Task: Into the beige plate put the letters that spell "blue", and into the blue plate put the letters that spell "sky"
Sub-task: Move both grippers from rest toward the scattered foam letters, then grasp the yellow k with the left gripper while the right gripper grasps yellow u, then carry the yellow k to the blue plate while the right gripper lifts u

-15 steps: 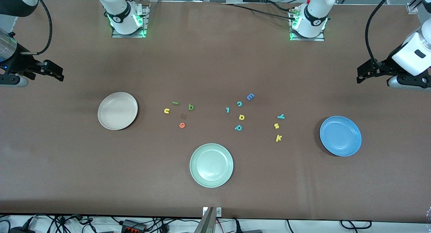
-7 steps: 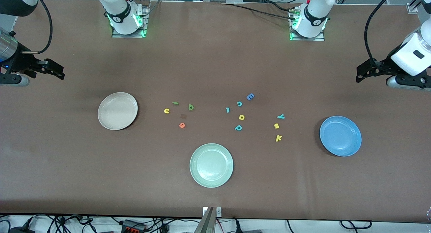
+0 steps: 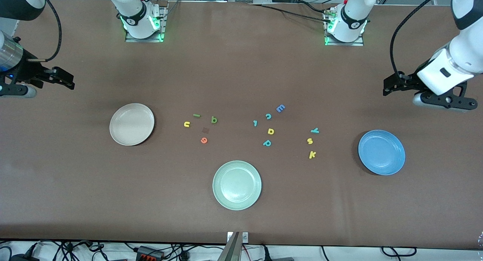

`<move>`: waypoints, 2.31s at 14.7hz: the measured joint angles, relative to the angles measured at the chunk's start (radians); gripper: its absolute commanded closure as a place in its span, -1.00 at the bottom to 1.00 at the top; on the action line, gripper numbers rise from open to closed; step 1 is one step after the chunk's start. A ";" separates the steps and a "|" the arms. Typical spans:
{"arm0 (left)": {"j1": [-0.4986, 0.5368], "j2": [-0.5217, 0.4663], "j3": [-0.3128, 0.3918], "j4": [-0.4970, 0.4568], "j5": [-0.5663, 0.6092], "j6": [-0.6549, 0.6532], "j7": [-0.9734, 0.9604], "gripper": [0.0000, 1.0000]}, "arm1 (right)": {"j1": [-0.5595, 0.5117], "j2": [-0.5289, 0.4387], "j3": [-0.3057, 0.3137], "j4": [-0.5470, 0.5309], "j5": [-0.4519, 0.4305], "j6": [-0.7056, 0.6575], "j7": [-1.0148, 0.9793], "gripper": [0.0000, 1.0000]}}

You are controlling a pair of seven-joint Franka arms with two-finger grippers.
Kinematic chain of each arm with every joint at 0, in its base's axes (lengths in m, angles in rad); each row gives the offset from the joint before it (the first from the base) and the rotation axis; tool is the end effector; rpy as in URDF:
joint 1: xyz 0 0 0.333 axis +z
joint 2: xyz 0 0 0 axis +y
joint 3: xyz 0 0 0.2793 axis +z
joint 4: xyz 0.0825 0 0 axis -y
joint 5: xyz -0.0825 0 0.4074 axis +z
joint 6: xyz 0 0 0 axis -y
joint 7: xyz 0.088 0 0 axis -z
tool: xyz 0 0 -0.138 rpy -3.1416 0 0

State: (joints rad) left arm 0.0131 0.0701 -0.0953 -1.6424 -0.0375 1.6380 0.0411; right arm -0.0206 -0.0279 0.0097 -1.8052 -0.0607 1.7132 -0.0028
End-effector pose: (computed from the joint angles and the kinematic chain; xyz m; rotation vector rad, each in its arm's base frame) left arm 0.5920 -0.0526 0.4861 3.0915 -0.1848 -0.1163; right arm 0.5692 -0.0137 0.4686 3.0804 0.0037 -0.0994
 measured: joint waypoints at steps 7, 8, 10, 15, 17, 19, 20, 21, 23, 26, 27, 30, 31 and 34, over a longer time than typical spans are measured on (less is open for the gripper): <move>-0.083 0.204 -0.002 0.015 0.000 0.109 -0.003 -1.00 | 0.122 0.184 0.009 -0.019 0.023 0.106 0.005 -1.00; -0.103 0.241 -0.002 0.018 0.000 0.153 -0.021 -1.00 | 0.153 0.218 0.010 -0.020 0.041 0.135 0.019 -1.00; -0.129 0.315 -0.002 0.020 0.000 0.251 -0.057 -1.00 | 0.217 0.282 0.012 -0.021 0.067 0.203 0.078 -1.00; -0.165 0.534 -0.002 0.019 0.000 0.558 -0.070 -1.00 | 0.345 0.423 0.014 -0.023 0.076 0.319 0.169 -1.00; -0.190 0.610 -0.002 0.020 0.000 0.647 -0.071 -1.00 | 0.390 0.484 0.014 -0.024 0.076 0.365 0.197 -1.00; -0.212 0.663 -0.001 0.023 0.000 0.701 -0.073 -1.00 | 0.419 0.536 0.015 -0.023 0.076 0.408 0.238 -1.00; -0.218 0.675 -0.001 0.025 0.000 0.713 -0.074 -1.00 | 0.423 0.555 0.014 -0.022 0.077 0.430 0.252 -0.97; -0.220 0.679 0.000 0.027 0.000 0.715 -0.074 -0.90 | 0.422 0.568 0.013 -0.022 0.084 0.444 0.267 -0.89; -0.221 0.679 0.002 0.036 0.006 0.718 -0.074 -0.50 | 0.424 0.575 0.012 -0.018 0.110 0.449 0.290 -0.58; -0.222 0.679 0.003 0.040 0.030 0.719 -0.074 -0.20 | 0.435 0.585 0.013 -0.015 0.117 0.470 0.370 -0.52; -0.223 0.681 0.003 0.040 0.033 0.719 -0.074 -0.18 | 0.437 0.594 0.013 -0.012 0.117 0.477 0.391 -0.47; -0.226 0.692 0.003 0.040 0.034 0.719 -0.074 -0.07 | 0.439 0.627 0.013 0.001 0.117 0.485 0.439 -0.44; -0.226 0.695 0.003 0.040 0.034 0.719 -0.074 -0.03 | 0.441 0.636 0.013 0.005 0.118 0.490 0.448 -0.43; -0.228 0.704 0.003 0.040 0.035 0.719 -0.073 0.30 | 0.456 0.653 0.013 0.013 0.118 0.503 0.478 -0.36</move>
State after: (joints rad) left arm -0.2151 0.7745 -0.0919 -1.6025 -0.0030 2.3574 -0.0322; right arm 0.4355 0.6249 0.0224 -1.7918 0.0572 2.2162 0.4753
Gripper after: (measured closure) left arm 0.507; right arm 0.304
